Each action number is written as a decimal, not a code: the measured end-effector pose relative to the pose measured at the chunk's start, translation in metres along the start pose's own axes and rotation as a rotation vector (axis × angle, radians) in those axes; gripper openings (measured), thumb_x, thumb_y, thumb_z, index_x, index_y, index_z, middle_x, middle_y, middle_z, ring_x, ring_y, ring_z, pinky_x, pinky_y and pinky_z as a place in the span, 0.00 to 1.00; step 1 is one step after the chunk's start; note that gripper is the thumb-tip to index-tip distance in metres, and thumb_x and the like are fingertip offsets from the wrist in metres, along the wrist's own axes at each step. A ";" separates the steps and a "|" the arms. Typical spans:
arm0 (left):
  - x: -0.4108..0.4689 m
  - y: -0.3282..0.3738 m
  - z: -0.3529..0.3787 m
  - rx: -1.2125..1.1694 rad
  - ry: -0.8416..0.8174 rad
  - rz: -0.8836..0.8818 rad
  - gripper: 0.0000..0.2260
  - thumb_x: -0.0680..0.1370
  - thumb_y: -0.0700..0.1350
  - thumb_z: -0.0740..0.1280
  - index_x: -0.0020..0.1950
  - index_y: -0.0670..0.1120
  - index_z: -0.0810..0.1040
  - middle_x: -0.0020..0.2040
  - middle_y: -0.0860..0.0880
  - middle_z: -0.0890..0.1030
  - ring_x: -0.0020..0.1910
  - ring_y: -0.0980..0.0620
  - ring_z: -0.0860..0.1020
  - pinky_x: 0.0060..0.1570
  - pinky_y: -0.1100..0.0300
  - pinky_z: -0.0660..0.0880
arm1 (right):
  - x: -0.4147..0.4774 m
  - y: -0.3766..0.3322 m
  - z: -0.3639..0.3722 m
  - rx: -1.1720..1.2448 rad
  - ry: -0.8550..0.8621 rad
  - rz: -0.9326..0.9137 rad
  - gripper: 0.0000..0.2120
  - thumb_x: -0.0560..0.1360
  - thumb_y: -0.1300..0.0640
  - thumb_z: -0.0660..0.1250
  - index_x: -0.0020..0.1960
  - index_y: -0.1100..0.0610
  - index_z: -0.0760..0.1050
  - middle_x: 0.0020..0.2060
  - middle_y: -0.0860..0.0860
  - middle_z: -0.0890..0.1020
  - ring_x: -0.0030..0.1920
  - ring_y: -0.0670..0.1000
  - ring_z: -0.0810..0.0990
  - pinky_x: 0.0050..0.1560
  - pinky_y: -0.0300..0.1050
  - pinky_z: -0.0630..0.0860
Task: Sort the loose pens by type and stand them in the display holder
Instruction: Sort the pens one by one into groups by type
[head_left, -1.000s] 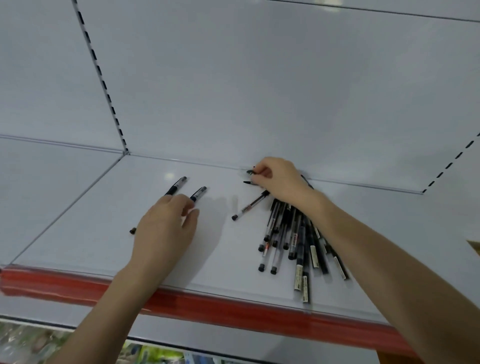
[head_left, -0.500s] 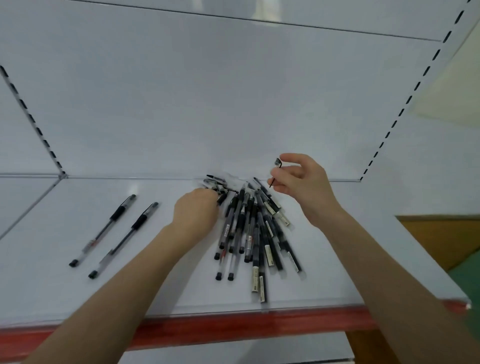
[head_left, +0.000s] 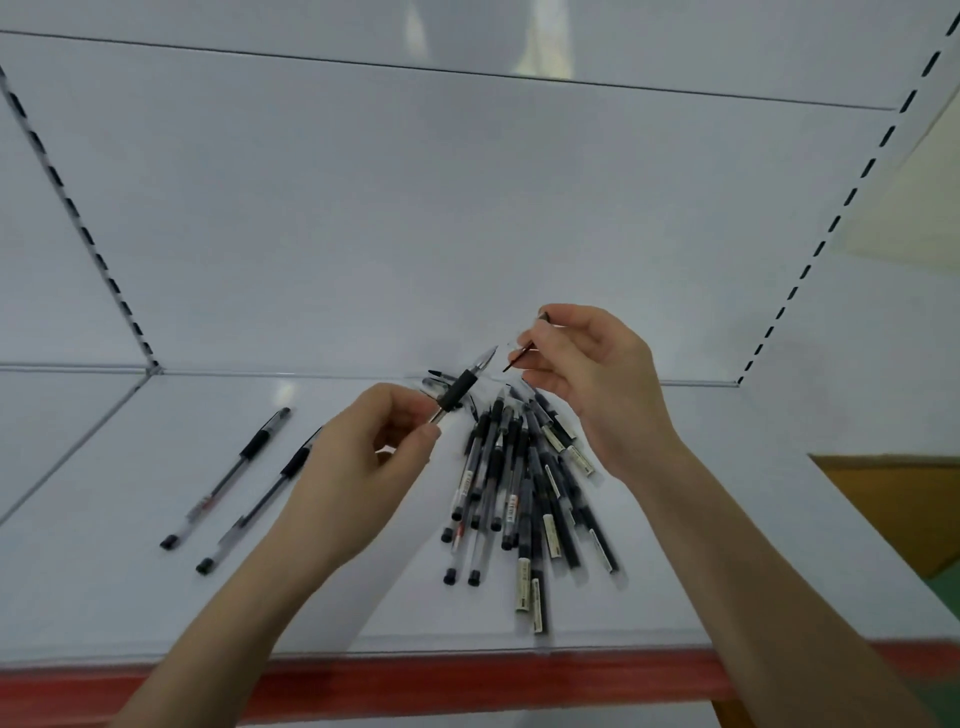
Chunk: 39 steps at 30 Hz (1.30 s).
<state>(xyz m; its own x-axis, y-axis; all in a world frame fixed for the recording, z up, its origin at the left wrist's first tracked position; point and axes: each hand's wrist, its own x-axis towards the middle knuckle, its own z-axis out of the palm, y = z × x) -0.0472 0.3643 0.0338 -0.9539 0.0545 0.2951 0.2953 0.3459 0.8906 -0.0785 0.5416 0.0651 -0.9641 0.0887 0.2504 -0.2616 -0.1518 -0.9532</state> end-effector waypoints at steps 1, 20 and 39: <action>-0.001 0.000 -0.001 0.005 0.003 0.008 0.05 0.75 0.38 0.65 0.45 0.48 0.76 0.39 0.54 0.79 0.37 0.61 0.77 0.35 0.72 0.73 | -0.001 0.000 0.003 -0.010 -0.022 -0.014 0.05 0.74 0.63 0.65 0.49 0.56 0.74 0.38 0.52 0.82 0.37 0.48 0.83 0.40 0.37 0.78; -0.003 0.004 0.005 0.044 0.126 0.056 0.12 0.73 0.39 0.67 0.38 0.57 0.76 0.29 0.58 0.79 0.32 0.60 0.74 0.36 0.64 0.72 | -0.014 0.009 0.018 -0.122 -0.087 -0.149 0.07 0.74 0.66 0.65 0.46 0.56 0.76 0.31 0.48 0.82 0.32 0.43 0.82 0.36 0.31 0.76; -0.006 -0.082 -0.053 0.781 0.280 -0.251 0.08 0.75 0.41 0.62 0.48 0.41 0.79 0.44 0.42 0.75 0.44 0.41 0.74 0.40 0.55 0.67 | 0.008 0.070 0.011 -0.886 -0.319 -0.069 0.06 0.75 0.60 0.66 0.49 0.59 0.80 0.38 0.44 0.78 0.37 0.37 0.75 0.40 0.21 0.69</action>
<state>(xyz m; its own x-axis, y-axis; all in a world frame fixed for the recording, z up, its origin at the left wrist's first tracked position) -0.0631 0.2859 -0.0222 -0.9075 -0.3064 0.2875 -0.1410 0.8667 0.4785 -0.1054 0.5208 0.0025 -0.9493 -0.2240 0.2207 -0.3144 0.6590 -0.6833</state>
